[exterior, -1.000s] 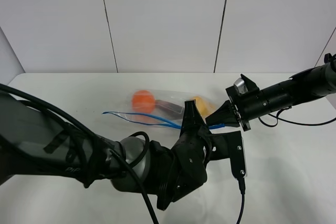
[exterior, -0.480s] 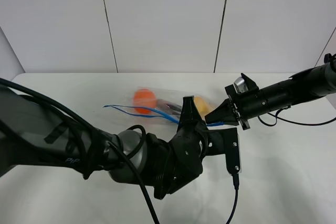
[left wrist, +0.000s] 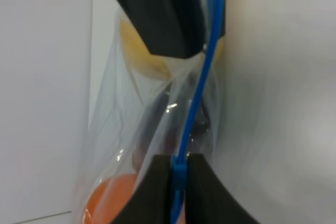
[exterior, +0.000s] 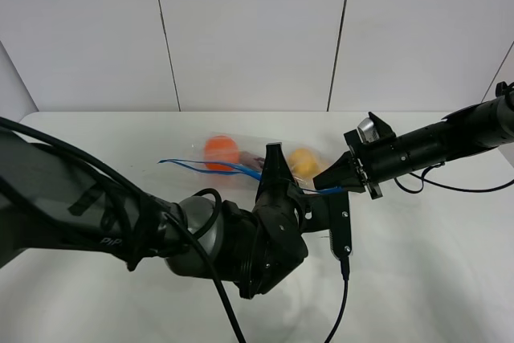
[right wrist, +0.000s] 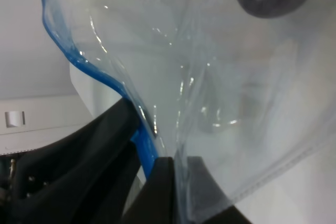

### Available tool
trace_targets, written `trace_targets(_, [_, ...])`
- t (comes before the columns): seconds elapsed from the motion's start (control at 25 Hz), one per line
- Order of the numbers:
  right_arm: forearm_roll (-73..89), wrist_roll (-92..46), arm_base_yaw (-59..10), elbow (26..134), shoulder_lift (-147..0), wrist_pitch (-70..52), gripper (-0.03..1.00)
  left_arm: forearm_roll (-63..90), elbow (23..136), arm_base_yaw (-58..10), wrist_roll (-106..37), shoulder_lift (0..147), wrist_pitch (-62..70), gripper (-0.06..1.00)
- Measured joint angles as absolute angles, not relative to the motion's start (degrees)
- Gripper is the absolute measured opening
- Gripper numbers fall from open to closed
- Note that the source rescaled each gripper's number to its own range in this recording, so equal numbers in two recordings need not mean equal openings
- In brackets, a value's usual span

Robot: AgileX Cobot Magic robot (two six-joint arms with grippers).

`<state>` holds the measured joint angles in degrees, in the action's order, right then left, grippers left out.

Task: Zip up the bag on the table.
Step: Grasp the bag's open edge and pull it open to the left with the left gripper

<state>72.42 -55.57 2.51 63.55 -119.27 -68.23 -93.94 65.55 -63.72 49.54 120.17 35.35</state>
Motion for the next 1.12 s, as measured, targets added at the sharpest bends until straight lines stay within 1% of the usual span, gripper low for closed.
trace_targets(0.16, [72.24, -55.57, 2.51, 63.55, -119.27, -68.23, 0.0, -93.61, 65.55, -63.51, 49.36, 120.17, 35.83, 0.0])
trace_targets(0.52, [72.19, -55.57, 2.51, 63.55, -119.27, -68.23, 0.0, -90.73, 65.55, -60.87, 46.1, 120.17, 37.3, 0.0])
trace_targets(1.12, [71.9, -55.74, 2.51, 63.55, -119.27, -68.23, 0.0, -90.35, 65.55, -56.93, 45.34, 120.1, 39.64, 0.0])
